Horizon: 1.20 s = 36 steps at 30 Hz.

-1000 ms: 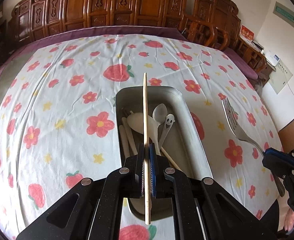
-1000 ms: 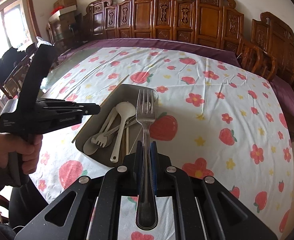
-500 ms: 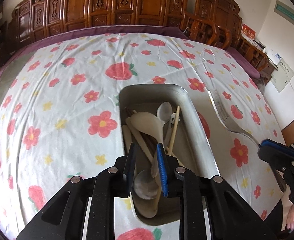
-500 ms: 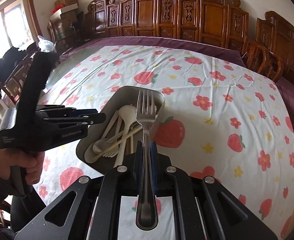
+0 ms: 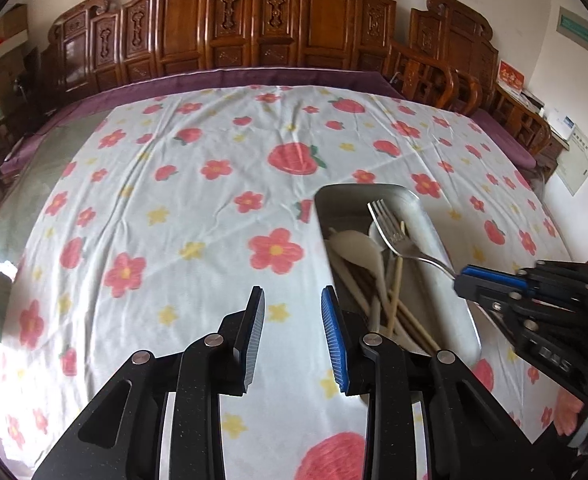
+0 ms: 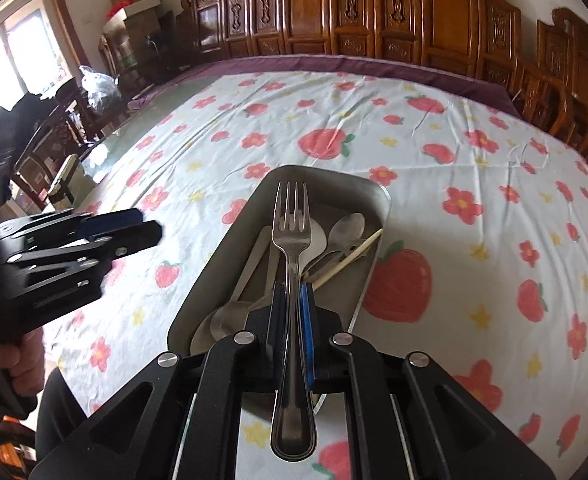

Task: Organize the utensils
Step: 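Open the left gripper to release the chopstick in the tray and withdraw, then lower the metal fork into the tray and open the right gripper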

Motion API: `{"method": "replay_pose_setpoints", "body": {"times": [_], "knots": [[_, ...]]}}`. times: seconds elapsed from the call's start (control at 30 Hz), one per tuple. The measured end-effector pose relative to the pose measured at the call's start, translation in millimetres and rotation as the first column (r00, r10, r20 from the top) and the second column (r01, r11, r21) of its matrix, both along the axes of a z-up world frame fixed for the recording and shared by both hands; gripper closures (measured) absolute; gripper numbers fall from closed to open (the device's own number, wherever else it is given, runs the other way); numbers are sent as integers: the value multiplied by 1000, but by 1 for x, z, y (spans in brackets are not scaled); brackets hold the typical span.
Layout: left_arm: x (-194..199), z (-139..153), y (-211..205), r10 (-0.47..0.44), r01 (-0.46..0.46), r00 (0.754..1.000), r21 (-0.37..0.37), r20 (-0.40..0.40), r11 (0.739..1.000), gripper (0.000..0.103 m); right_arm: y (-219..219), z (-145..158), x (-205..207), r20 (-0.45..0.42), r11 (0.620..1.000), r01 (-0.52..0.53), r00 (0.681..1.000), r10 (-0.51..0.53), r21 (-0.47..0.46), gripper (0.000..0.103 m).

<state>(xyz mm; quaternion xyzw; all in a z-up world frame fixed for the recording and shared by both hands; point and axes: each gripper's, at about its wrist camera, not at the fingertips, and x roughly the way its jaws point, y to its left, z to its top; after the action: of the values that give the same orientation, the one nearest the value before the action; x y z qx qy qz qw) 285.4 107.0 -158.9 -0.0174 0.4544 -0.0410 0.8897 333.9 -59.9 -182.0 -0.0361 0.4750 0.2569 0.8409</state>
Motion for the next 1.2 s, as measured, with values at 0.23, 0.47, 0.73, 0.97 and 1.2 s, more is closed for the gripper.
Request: {"method": "replay_pose_setpoints", "body": {"times": [0.23, 0.47, 0.73, 0.97, 1.2], "knots": [[-3, 2, 12, 20, -20, 1000, 1, 5, 1000, 75, 12, -22, 22, -38, 999, 25, 999, -26, -45, 94], [-4, 2, 16, 25, -25, 1000, -1, 5, 1000, 75, 9, -30, 35, -54, 996, 65, 996, -68, -58, 94], [-4, 2, 15, 25, -25, 1000, 0, 5, 1000, 75, 14, -22, 34, -53, 999, 50, 997, -50, -8, 94], [-4, 3, 15, 23, -23, 1000, 1, 7, 1000, 75, 21, -13, 30, -50, 999, 20, 999, -18, 37, 93], [-7, 9, 6, 10, -10, 1000, 3, 29, 1000, 69, 17, -10, 26, -36, 999, 14, 999, -13, 30, 93]]}}
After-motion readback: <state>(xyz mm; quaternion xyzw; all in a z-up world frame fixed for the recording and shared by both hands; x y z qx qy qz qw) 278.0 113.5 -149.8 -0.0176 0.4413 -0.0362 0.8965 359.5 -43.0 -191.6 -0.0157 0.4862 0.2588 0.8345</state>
